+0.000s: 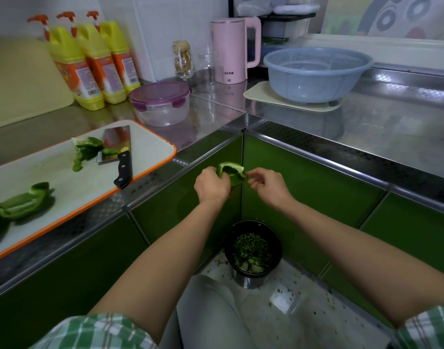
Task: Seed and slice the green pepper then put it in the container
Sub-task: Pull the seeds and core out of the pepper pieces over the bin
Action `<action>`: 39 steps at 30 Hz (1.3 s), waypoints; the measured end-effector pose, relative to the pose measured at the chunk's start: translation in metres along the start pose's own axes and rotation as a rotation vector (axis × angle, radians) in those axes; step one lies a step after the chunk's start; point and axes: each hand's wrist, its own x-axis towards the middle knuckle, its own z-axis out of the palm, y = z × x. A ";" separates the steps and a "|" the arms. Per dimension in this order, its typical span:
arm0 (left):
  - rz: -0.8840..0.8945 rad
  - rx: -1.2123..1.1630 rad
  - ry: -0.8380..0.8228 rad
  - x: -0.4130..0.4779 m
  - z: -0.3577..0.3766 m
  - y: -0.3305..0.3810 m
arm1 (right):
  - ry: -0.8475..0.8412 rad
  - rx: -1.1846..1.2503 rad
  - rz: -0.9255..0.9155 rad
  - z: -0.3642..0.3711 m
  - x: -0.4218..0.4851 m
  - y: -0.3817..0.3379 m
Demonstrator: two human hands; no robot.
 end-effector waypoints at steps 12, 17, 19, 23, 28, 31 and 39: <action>0.023 -0.199 -0.043 0.000 -0.005 -0.012 | -0.050 0.087 -0.049 -0.003 0.012 -0.005; 0.017 -0.218 -0.061 0.002 -0.009 -0.016 | -0.099 0.277 -0.087 -0.005 0.006 -0.006; 0.006 -0.241 -0.070 0.002 -0.008 -0.017 | -0.186 0.175 -0.132 -0.003 0.007 -0.009; -0.007 -0.267 -0.071 0.003 -0.007 -0.020 | -0.120 0.055 0.012 -0.009 0.011 -0.001; -0.031 -0.334 -0.133 0.002 -0.007 -0.016 | -0.311 0.230 -0.061 -0.013 0.005 -0.008; -0.049 -0.386 -0.128 0.002 -0.006 -0.016 | -0.328 0.177 0.032 -0.013 0.004 -0.005; -0.217 -0.524 -0.151 0.007 -0.007 -0.016 | -0.341 0.296 -0.016 -0.013 0.003 -0.014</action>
